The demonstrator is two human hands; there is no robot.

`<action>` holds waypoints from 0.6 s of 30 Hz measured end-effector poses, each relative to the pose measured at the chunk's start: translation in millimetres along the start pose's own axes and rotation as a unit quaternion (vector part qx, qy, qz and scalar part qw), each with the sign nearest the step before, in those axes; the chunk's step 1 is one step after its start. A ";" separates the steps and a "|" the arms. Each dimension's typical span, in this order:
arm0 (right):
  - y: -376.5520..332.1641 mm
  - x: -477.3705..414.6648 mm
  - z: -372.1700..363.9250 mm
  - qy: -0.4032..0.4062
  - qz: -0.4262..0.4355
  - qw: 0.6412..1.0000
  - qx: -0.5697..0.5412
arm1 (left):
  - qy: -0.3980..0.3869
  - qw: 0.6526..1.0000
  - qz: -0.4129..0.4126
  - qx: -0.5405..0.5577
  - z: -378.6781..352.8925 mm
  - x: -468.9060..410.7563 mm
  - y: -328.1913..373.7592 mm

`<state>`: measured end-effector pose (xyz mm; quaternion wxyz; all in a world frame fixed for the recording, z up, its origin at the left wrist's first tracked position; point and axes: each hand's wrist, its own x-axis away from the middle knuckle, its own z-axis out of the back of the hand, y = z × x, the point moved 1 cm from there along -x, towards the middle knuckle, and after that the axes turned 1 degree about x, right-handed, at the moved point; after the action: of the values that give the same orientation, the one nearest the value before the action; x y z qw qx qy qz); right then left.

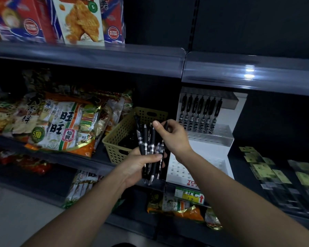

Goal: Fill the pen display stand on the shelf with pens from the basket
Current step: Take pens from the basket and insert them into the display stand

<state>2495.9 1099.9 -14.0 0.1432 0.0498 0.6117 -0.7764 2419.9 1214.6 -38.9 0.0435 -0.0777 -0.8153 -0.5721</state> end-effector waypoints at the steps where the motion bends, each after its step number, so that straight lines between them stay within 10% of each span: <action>1: 1.8 -0.7 0.8 -0.003 -0.001 1.000 -0.002 | -0.005 1.000 0.007 -0.003 0.3 0.0 -1.0; 18: -4.8 -13.9 20.8 -0.195 -0.114 0.972 -0.063 | -0.046 0.996 0.022 -0.071 3.9 0.3 -3.0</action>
<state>2509.9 1083.1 -0.9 0.1732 -0.1816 0.6211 -0.7425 2419.2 1217.3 -43.0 0.0129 -0.1242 -0.7719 -0.6233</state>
